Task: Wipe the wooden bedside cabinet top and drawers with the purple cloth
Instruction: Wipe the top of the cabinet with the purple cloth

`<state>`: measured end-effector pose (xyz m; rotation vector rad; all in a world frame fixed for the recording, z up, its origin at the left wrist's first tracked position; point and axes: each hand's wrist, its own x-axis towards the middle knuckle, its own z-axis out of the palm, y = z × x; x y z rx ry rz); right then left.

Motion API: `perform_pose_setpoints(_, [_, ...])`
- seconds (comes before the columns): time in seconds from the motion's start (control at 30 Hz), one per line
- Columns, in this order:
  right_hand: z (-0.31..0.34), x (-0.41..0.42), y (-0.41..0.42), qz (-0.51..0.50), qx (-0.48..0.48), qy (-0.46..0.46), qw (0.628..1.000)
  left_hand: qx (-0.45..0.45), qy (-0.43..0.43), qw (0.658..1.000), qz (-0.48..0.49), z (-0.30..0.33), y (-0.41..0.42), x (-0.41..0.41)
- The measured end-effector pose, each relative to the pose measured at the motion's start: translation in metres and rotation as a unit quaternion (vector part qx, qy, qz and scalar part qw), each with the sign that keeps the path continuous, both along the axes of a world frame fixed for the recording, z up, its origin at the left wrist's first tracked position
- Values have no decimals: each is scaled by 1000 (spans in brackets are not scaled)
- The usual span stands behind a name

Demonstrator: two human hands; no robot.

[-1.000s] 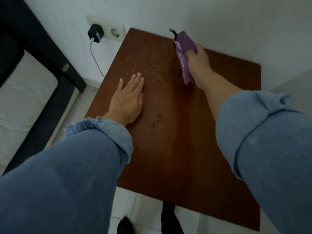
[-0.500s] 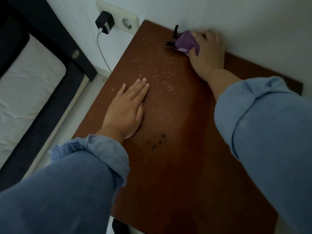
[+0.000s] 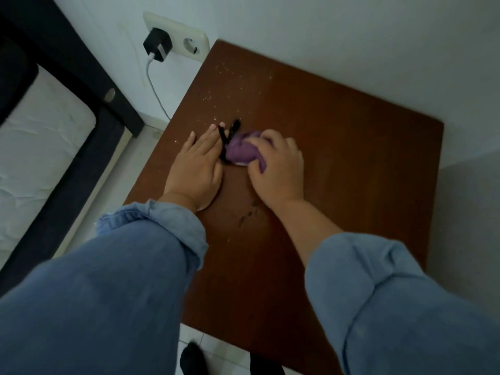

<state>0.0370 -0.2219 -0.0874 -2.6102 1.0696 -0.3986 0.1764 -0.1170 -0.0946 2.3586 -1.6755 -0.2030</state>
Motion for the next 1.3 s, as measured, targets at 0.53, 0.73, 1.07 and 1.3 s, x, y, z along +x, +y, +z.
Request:
perform_pose_setpoints(0.53, [3,-10,36,-20,37,44,998,30,12,998,-46,19,129,-35])
perform_pose_setpoints(0.73, [-3,-16,59,-53,15,31,998,-2,15,997,-71,8,150,-27])
perform_pose_setpoints(1.07, [-3,-52,191,-78,29,-6,997,-17,35,997,-65,1,149,-28])
perform_pose_setpoints(1.3, [1,-54,184,-49,49,13,998,-43,23,998,-41,-2,205,-43])
